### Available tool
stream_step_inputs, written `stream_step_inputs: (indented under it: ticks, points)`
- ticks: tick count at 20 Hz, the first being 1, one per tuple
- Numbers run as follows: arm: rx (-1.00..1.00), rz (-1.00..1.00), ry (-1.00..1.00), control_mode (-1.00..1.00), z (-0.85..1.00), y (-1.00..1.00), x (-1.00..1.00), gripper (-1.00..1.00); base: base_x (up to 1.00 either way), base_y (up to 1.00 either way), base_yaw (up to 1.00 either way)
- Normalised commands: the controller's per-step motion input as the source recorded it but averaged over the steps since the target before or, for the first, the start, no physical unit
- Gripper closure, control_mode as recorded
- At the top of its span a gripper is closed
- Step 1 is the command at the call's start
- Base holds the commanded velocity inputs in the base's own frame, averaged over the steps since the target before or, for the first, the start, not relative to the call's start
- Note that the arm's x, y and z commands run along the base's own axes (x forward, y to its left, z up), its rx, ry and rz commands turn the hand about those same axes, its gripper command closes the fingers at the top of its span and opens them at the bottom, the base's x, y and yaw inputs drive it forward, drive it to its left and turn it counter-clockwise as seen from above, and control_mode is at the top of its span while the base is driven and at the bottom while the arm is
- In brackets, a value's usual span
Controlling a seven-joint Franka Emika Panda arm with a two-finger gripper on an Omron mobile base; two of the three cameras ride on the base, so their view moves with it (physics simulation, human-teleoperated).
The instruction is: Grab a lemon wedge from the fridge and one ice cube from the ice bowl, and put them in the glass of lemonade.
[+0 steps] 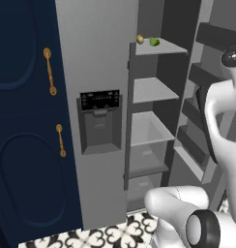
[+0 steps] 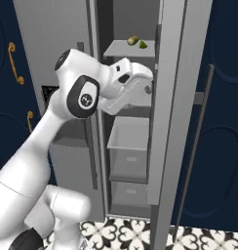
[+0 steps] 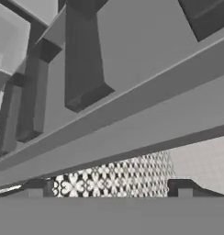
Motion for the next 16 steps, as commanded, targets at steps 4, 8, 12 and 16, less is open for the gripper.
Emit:
stream_step_inputs:
  ticks: [4,8,12,16]
  points:
    - [0.75,0.0,-0.1,-1.0,-0.52,0.75,-0.18,-1.0,0.0,0.0,0.0]
    - [0.78,0.0,-0.11,-1.0,-0.78,0.65,-0.16,-1.0,0.0,0.0,0.0]
    - [0.62,0.0,-0.2,-1.0,-0.97,0.68,-0.4,-1.0,0.0,0.0,0.0]
    - [0.29,0.0,-0.19,-1.0,-0.15,0.79,-0.89,-1.0,0.0,0.0,0.0]
